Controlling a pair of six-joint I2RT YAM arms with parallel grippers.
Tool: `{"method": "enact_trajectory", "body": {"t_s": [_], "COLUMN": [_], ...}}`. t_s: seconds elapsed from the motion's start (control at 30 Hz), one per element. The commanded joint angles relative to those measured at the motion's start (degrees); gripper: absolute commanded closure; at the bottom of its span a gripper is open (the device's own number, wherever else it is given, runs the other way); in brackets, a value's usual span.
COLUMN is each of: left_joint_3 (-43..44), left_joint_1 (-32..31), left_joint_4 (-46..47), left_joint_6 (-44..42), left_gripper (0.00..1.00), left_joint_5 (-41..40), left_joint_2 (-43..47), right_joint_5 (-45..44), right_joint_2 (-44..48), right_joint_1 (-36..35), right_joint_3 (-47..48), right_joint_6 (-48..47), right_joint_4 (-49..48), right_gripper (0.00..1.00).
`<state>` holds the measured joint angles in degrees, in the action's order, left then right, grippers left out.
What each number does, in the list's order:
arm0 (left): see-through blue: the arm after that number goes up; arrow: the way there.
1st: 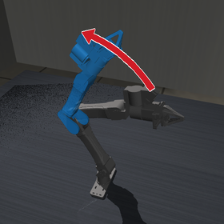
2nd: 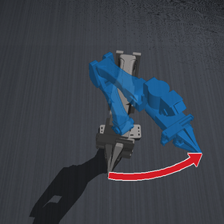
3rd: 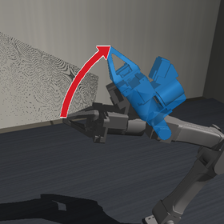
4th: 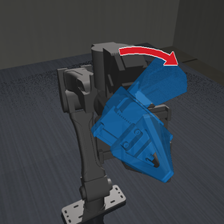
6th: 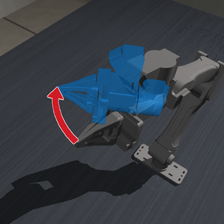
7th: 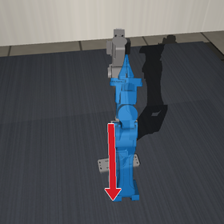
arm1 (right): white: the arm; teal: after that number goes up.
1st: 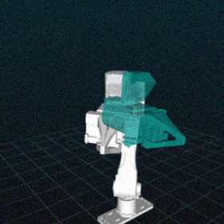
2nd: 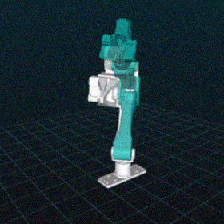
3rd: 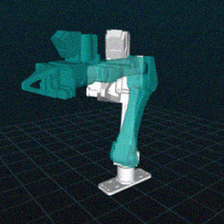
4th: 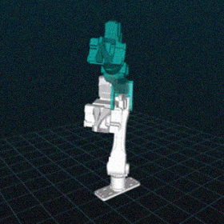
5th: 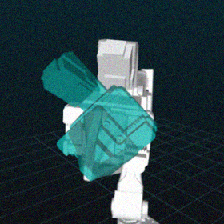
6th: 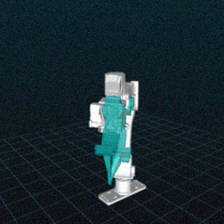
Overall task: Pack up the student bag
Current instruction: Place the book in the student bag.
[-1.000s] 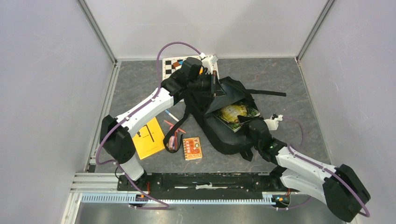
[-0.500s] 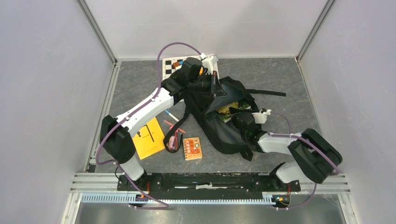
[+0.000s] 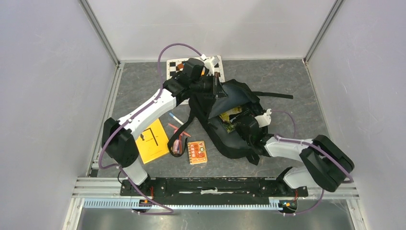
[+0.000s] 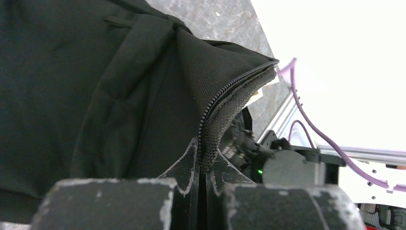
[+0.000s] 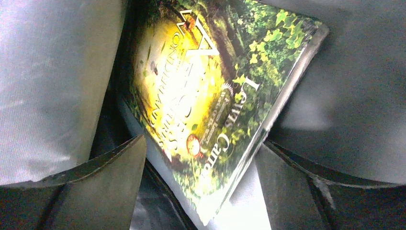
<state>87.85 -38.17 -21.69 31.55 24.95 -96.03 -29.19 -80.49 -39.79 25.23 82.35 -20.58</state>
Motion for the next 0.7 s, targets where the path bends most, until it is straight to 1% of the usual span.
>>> {"method": "enact_trajectory", "body": {"t_s": [0.0,0.07,0.17,0.27,0.33,0.43,0.5,0.6,0.63,0.67], "left_joint_3": [-0.61,-0.81,-0.61,0.29,0.28,-1.0,-1.45,-1.26,-1.43,-1.75], "left_joint_1": [2.66,3.64,4.62,5.65,6.75,8.77,9.32,9.34,9.29,9.28], "left_joint_4": [1.55,2.1,2.62,1.23,-0.26,-1.11,-1.73,-3.49,-3.7,-3.79], "left_joint_6": [-1.63,-0.58,0.17,-0.16,-0.35,-0.36,-1.42,-3.6,-4.0,-4.44], "left_gripper": [0.98,0.98,0.98,0.98,0.98,0.97,0.94,0.87,0.83,0.75], "left_joint_5": [-2.71,-2.63,-2.78,-4.73,-7.03,-8.09,-8.17,-8.19,-8.16,-8.44], "left_joint_2": [-1.57,-2.84,-5.08,-7.47,-9.13,-11.54,-13.25,-15.24,-15.39,-15.09], "right_joint_5": [-4.33,-5.42,-6.07,-6.9,-7.61,-8.22,-8.65,-8.94,-8.64,-7.97], "right_joint_2": [5.64,7.72,10.16,13.93,17.96,24.98,30.42,37.54,40.1,42.48], "right_joint_1": [-0.93,-0.99,-0.99,-0.98,-0.96,-0.82,-0.84,-0.81,-0.81,-0.75], "right_joint_3": [-2.29,-2.52,-2.6,-2.65,-3.19,-3.94,-3.81,-2.5,-1.87,-1.32], "right_joint_6": [-6.44,-7.2,-9.15,-12.22,-16.41,-25.45,-32.47,-39.17,-41.75,-44.53], "right_joint_4": [7.51,11.74,16.22,20.26,22.7,23.92,25.77,30.7,31.8,32.76], "right_gripper": [0.09,0.02,0.02,0.02,0.02,0.02,0.02,0.02,0.02,0.02]}}
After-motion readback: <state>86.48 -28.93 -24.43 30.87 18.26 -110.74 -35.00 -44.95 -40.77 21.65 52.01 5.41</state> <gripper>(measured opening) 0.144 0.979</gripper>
